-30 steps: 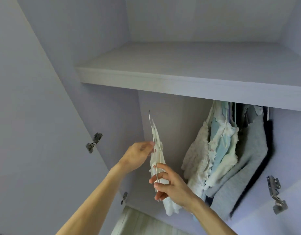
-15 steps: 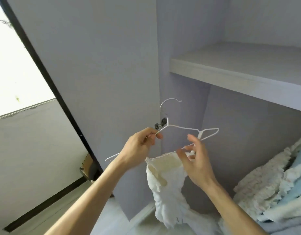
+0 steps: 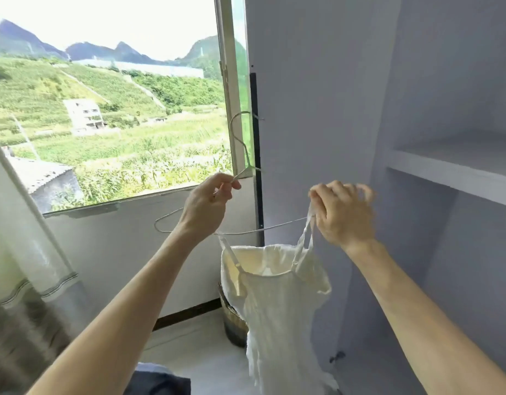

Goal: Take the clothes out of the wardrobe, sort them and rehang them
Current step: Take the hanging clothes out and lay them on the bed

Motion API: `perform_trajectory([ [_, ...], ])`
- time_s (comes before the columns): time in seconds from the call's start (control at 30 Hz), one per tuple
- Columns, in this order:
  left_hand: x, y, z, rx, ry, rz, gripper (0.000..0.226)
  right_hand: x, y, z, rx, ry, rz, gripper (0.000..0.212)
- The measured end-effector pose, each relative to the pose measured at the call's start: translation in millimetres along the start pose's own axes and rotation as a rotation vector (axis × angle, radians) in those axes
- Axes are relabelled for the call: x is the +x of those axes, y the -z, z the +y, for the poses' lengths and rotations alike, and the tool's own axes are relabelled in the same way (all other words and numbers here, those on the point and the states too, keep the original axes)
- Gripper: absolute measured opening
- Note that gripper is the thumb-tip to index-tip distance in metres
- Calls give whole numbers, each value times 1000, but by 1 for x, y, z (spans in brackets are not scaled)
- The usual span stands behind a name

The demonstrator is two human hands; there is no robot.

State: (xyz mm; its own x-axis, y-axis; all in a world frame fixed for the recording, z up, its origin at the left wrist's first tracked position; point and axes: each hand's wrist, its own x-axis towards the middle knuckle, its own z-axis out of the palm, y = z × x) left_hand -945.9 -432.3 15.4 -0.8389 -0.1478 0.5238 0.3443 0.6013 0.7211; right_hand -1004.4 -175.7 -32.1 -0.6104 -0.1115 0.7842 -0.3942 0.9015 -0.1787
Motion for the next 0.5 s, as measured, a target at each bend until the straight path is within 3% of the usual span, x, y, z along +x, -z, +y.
perform_trajectory([
  [0.1,-5,24,-12,13,33,63,22,7,9,-21,156,47,-296,31],
  [0.13,-6,29,-16,-1,23,104,21,9,11,-29,190,31,-320,32],
  [0.2,-9,35,-23,56,-48,296,19,13,13,-48,215,20,-249,33],
  [0.27,-22,34,-39,154,-79,601,34,19,13,-67,197,-16,-183,34],
  [0.33,-51,25,-64,5,55,799,53,24,15,-82,241,-81,-175,35],
  [0.4,-92,6,-100,-190,331,798,67,27,17,-94,306,-127,-191,36],
  [0.5,-156,-34,-150,-121,687,548,99,27,22,-111,394,-167,-218,35],
])
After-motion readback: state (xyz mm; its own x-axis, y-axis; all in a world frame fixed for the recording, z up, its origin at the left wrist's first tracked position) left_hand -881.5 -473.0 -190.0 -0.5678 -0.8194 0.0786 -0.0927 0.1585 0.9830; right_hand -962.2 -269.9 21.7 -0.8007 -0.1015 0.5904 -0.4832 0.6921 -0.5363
